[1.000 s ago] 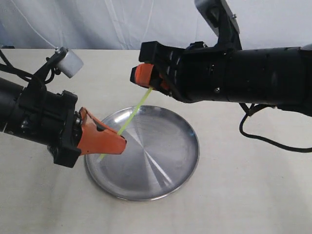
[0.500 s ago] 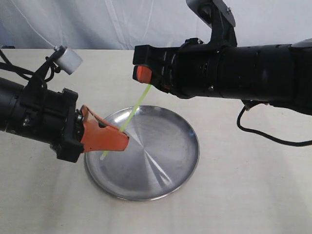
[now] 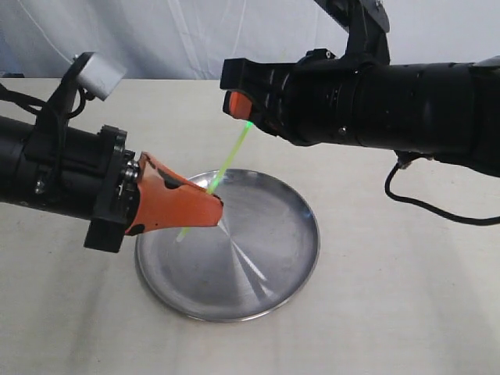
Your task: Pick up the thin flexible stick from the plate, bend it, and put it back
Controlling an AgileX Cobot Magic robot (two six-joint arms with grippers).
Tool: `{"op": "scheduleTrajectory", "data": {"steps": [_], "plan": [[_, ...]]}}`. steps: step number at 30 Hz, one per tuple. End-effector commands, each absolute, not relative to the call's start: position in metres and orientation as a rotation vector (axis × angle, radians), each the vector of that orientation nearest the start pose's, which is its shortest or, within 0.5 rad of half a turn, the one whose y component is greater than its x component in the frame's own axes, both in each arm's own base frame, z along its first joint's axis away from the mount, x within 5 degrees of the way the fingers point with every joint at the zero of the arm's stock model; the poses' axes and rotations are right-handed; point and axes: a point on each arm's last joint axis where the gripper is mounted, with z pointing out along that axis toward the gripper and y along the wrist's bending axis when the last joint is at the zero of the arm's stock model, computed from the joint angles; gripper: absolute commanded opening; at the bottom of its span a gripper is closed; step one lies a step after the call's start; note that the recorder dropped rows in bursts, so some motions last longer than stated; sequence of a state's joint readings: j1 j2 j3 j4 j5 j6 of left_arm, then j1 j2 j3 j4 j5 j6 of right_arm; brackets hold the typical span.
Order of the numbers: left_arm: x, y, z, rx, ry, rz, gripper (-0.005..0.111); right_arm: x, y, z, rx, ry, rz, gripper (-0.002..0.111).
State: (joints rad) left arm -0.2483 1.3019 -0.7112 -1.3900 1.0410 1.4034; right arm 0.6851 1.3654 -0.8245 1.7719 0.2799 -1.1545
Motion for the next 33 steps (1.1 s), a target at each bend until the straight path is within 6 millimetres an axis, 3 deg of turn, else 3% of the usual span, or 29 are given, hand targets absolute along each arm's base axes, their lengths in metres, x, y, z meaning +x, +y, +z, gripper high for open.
{"op": "scheduleTrajectory", "data": {"steps": [1,18,33], "plan": [[0.203,-0.134,0.284,0.831,1.869,-1.286,0.0,0.211,0.208,0.279,-0.328,2.115,1.076,0.0],[0.215,-0.133,0.293,0.714,1.755,-1.223,0.0,0.21,0.208,0.278,-0.341,2.118,1.072,0.0],[0.215,-0.133,0.295,0.778,1.688,-1.174,0.0,0.21,0.208,0.278,-0.335,2.118,1.076,0.0]]}}
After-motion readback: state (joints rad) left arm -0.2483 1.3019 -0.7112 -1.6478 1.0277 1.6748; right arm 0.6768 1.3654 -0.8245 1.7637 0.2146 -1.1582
